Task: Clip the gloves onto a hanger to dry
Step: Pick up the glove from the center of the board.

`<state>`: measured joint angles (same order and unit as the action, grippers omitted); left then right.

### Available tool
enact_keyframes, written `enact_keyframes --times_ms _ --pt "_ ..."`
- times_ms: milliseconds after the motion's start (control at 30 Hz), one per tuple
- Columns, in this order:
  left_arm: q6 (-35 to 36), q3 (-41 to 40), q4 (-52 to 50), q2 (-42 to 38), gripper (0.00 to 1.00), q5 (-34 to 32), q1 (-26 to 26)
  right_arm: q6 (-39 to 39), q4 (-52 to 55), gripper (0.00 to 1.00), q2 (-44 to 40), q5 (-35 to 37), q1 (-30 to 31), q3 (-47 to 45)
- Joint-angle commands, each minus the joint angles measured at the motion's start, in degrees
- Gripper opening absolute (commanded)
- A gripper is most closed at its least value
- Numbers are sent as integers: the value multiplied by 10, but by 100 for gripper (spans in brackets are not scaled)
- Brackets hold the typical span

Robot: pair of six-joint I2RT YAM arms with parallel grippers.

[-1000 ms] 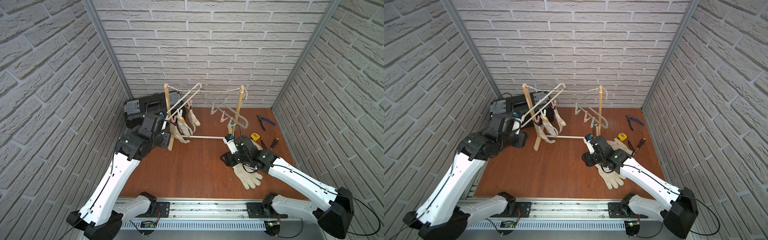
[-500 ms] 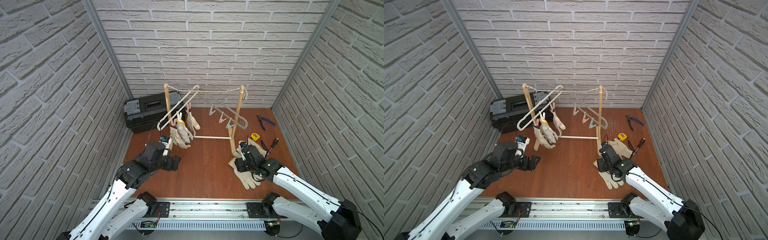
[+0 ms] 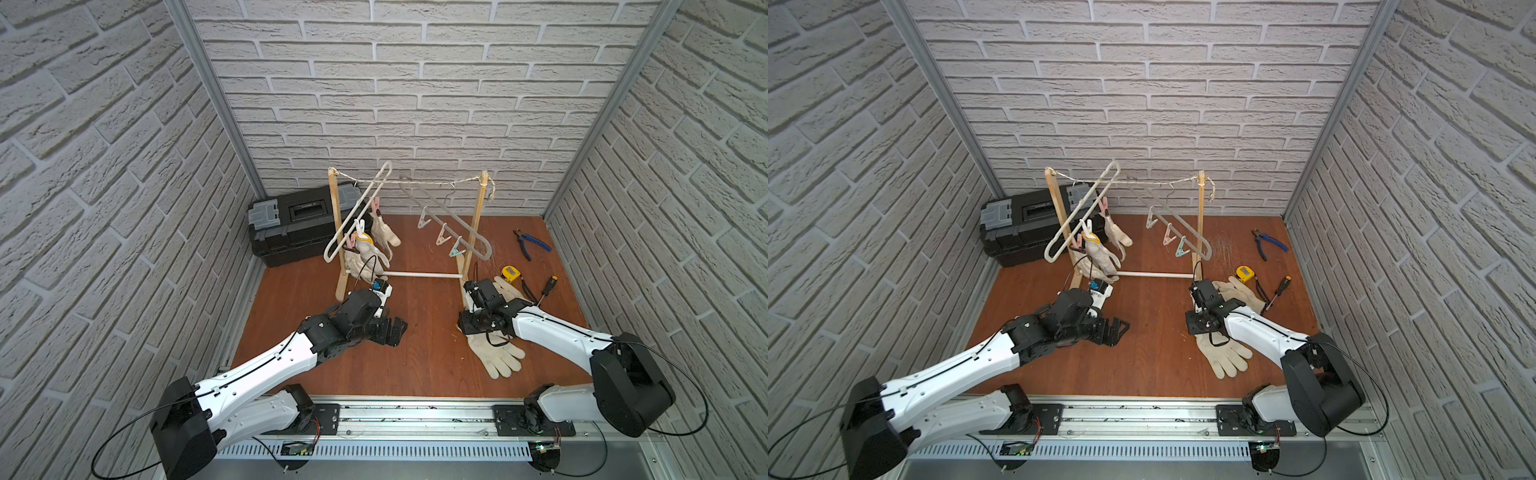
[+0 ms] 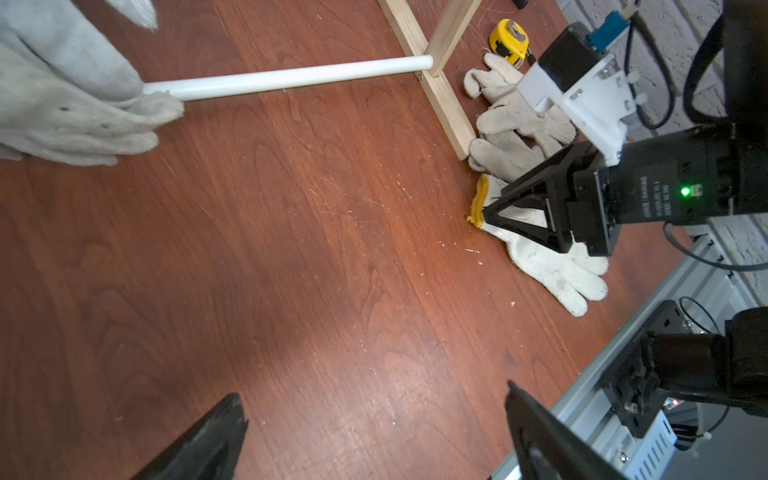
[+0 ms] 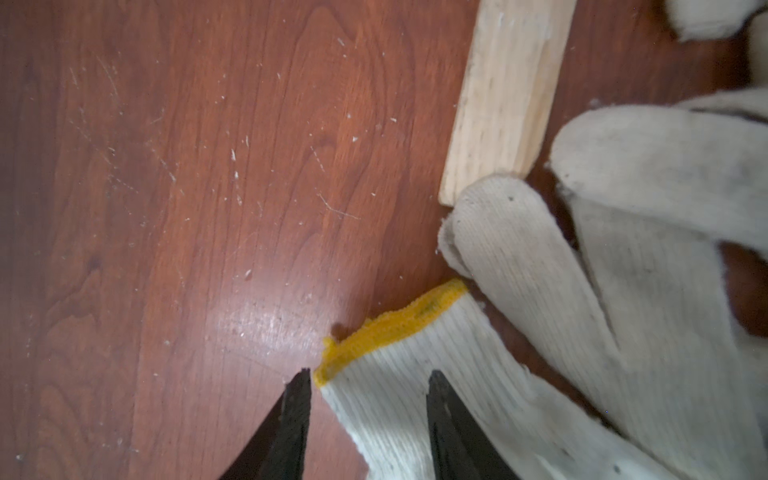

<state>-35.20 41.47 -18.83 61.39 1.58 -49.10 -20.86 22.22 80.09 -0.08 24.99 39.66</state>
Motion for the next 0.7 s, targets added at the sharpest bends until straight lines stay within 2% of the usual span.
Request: enact_keyframes --times_ms 0,200,400,533,667 --pt "-7 -7 58 21 98 11 -3 -13 -38 50 18 -8 1 -8" --pt "-1 -7 62 54 98 20 -3 -25 -27 44 38 28 17 -12" --pt "4 -8 63 73 98 25 -1 -38 -33 18 25 32 36 -21" --pt "5 -8 64 81 98 25 0 -43 -25 7 -4 28 51 -19" --pt "10 -7 63 86 98 25 4 -49 -17 3 -46 10 57 -26"
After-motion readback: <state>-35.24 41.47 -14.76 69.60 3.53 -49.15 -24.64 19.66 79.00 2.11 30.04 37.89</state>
